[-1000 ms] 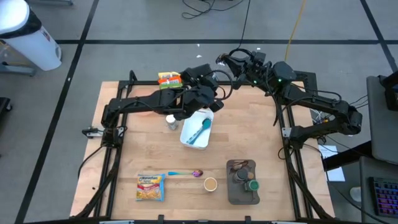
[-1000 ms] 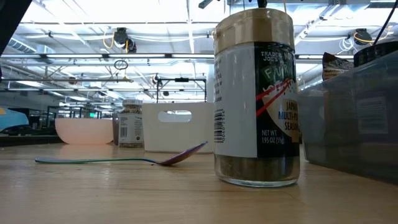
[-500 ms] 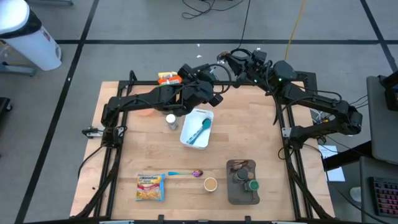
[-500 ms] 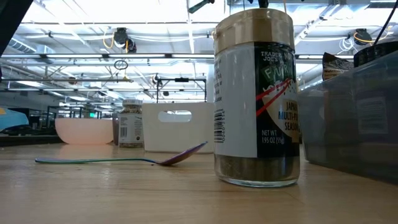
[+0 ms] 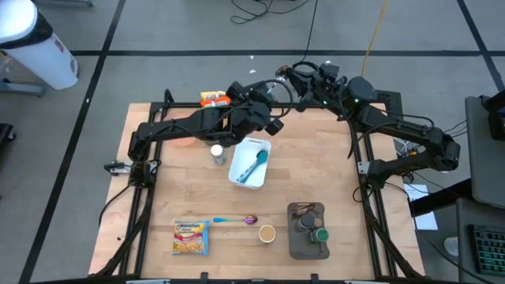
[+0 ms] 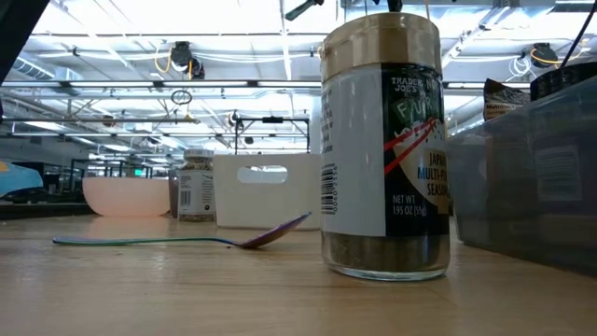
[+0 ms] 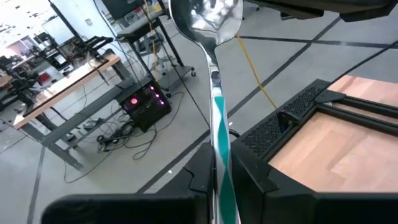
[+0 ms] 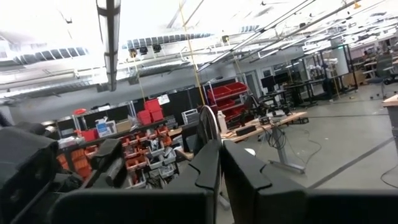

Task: Pick & Place Food Item
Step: Put the white patterned spoon into the white bin

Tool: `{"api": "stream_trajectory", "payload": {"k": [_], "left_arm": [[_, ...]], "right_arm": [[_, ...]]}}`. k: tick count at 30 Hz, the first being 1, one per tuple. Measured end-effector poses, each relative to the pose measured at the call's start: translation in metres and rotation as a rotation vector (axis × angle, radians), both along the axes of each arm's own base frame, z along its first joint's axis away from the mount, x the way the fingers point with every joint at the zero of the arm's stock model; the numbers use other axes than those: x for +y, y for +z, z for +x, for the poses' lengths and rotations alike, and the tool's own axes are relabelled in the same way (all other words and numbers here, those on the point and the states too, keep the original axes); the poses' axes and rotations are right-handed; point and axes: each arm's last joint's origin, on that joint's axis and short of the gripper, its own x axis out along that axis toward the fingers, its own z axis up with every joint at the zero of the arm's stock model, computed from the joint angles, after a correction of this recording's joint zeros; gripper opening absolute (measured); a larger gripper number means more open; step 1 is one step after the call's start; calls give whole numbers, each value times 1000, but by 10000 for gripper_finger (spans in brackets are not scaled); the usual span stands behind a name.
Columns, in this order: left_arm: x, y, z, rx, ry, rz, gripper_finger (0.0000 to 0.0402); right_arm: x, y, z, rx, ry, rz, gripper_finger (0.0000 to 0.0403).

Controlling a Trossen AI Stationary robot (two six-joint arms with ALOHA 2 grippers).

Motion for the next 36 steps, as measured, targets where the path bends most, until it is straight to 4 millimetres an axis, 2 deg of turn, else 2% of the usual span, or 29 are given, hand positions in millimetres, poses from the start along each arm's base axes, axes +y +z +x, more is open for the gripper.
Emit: {"api": "stream_trajectory", "payload": {"k": [13, 19, 22, 26, 30, 36], "left_arm": [[-3, 0, 3, -8, -110, -47, 35], [-2, 10, -12, -8, -95, -64, 35], [-1, 14, -23, -43, -108, -152, 35], [7, 15, -39, -128, -99, -393, 35], [12, 4, -48, -112, -48, -596, 35], [8, -37, -40, 5, -3, -743, 35]], "right_arm": [[3, 2, -1, -2, 63, -30, 88], [3, 10, -12, -17, 52, -68, 127], [2, 16, -23, -30, 30, -75, 143], [2, 24, -41, -44, -7, -88, 159], [6, 29, -58, -5, -47, -123, 169], [16, 31, -80, 71, -63, -118, 173]]}}
